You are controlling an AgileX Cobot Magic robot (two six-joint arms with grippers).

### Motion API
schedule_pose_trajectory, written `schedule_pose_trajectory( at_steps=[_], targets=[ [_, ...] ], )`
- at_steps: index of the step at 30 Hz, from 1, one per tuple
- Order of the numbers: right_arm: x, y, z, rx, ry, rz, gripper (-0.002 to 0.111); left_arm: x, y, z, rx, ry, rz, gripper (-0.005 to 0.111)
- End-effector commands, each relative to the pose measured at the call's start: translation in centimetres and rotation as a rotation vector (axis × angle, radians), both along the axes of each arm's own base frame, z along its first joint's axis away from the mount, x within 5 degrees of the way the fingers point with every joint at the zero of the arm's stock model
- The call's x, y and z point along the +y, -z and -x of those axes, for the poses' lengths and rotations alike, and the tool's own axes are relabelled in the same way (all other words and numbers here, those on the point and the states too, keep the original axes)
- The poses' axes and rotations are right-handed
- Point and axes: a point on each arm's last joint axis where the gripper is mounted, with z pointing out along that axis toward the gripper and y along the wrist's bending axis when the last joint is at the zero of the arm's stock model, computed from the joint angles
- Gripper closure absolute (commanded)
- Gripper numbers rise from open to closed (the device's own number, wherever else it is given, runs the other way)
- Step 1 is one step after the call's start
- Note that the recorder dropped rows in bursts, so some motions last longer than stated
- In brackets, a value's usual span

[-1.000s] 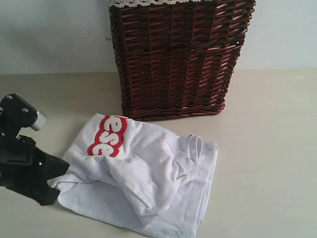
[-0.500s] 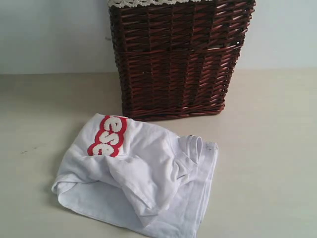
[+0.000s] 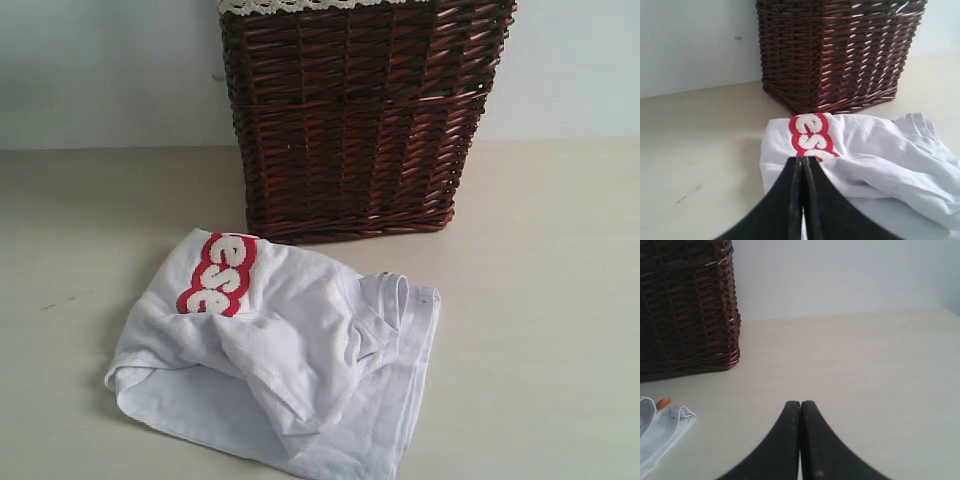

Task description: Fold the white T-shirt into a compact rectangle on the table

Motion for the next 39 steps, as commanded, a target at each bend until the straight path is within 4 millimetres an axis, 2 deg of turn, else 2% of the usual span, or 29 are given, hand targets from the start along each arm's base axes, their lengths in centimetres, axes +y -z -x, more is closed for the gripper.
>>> schedule_pose_trajectory(
  at_steps=[1, 5, 11, 16, 19, 28, 31, 35, 39],
  targets=[
    [0.0, 0.1, 0.0, -0.009, 0.001, 0.004, 0.108, 0.0, 0.0, 0.1, -0.003, 0.003, 0.003, 0.107],
    [0.0, 0.1, 0.0, -0.009, 0.001, 0.004, 0.108, 0.1, -0.1, 0.1, -0.014, -0.006, 0.006, 0.107],
    [0.0, 0.1, 0.0, -0.009, 0.001, 0.004, 0.108, 1.2, -1.2, 1.0, -0.171, -0.129, 0.036, 0.107],
    [0.0, 0.1, 0.0, -0.009, 0.001, 0.004, 0.108, 2.6, -1.6, 1.5, -0.291, -0.320, -0.112, 0.107],
    [0.0, 0.1, 0.0, -0.009, 0.001, 0.004, 0.108, 2.6, -1.5, 1.5, -0.302, -0.336, -0.213, 0.107],
    [0.0, 0.1, 0.0, -0.009, 0.001, 0.004, 0.108, 2.4, -0.8, 1.4, -0.395, -0.231, -0.865, 0.107],
    [0.0, 0.1, 0.0, -0.009, 0.001, 0.004, 0.108, 2.8, -0.7, 1.4, -0.440, -0.222, -1.183, 0.107],
    [0.0, 0.1, 0.0, -0.009, 0.001, 0.004, 0.108, 2.7, -0.6, 1.4, -0.437, -0.200, -1.197, 0.107],
    [0.0, 0.1, 0.0, -0.009, 0.001, 0.004, 0.108, 2.9, -0.4, 1.4, -0.448, -0.163, -1.415, 0.107]
  ],
)
